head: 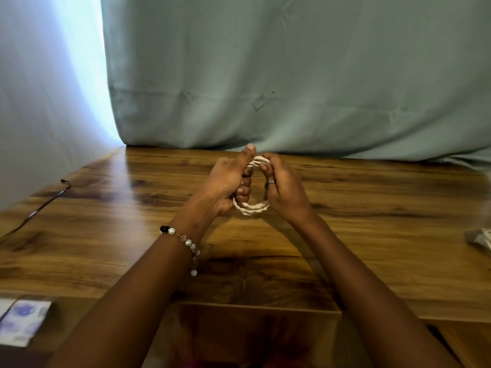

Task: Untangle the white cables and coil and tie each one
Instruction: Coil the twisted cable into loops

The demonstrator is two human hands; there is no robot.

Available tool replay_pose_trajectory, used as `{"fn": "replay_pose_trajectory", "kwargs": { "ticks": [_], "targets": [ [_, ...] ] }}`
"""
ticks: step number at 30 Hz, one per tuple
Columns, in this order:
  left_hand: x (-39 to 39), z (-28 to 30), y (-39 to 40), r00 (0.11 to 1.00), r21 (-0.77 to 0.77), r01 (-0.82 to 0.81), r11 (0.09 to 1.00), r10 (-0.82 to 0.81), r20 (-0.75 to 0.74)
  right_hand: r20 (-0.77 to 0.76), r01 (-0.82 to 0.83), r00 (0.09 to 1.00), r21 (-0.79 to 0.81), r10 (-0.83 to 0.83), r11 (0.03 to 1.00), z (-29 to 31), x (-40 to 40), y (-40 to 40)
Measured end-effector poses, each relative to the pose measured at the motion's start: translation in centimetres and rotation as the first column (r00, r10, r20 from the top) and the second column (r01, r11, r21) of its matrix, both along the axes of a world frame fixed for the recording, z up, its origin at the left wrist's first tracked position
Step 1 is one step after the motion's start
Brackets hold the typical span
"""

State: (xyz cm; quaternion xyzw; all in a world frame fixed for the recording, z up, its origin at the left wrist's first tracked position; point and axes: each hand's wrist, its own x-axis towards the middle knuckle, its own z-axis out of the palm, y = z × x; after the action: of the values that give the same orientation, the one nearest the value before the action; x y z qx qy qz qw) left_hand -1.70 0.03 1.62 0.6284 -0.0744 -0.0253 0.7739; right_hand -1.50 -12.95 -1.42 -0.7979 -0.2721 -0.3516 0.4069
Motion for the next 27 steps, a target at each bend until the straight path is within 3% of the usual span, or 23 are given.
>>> {"fn": "replay_pose_trajectory", "kwargs": {
  "ticks": [2,4,6,10,13,17,19,21,23,25,27],
  "targets": [
    [-0.2,-0.1,1.2,0.999,0.016,-0.049,0.999,0.048,0.012,-0.187,-0.093,0.975,0.151,0.121,0.984,0.2,-0.2,1.5],
    [-0.6,-0.3,2.7,0.993,0.051,-0.109,0.993,0.107,0.045,-0.382,-0.187,0.863,0.368,0.331,0.911,0.7,-0.7,3.2],
    [-1.1,-0.3,4.4,0.979,0.066,-0.196,0.978,0.192,0.074,-0.446,-0.248,0.778,0.429,0.443,0.868,1.4,-1.1,4.8],
    [-1.8,0.2,7.6,0.927,-0.033,-0.368,0.929,0.370,0.055,-0.420,-0.285,0.835,0.222,0.356,0.932,2.5,-0.5,8.4],
    [-2.2,0.3,10.4,0.918,-0.092,-0.389,0.917,0.394,0.049,-0.381,-0.252,0.887,0.080,0.263,0.964,3.0,0.7,11.5],
    [-2.0,-0.3,15.2,0.941,0.001,-0.338,0.941,0.338,0.032,-0.388,-0.229,0.891,0.058,0.234,0.972,2.0,2.2,15.2],
    [-1.5,-0.7,18.0,0.909,0.098,-0.417,0.904,0.414,0.048,-0.387,-0.223,0.896,0.027,0.216,0.974,1.3,2.9,16.1],
    [-0.7,-1.5,21.4,0.799,0.297,-0.600,0.743,0.575,0.176,-0.423,-0.219,0.879,0.051,0.220,0.974,0.5,3.8,16.3],
    [0.5,-2.6,25.5,0.656,0.576,-0.719,0.389,0.653,0.378,-0.481,-0.203,0.836,0.174,0.263,0.964,0.0,4.5,16.0],
    [1.3,-3.8,29.0,0.591,0.751,-0.656,0.070,0.666,0.454,-0.530,-0.189,0.786,0.286,0.319,0.939,-0.5,5.0,15.7],
    [1.8,-4.6,31.0,0.591,0.843,-0.533,-0.068,0.683,0.429,-0.555,-0.185,0.759,0.317,0.340,0.930,-0.8,5.2,15.4]
  ]
}}
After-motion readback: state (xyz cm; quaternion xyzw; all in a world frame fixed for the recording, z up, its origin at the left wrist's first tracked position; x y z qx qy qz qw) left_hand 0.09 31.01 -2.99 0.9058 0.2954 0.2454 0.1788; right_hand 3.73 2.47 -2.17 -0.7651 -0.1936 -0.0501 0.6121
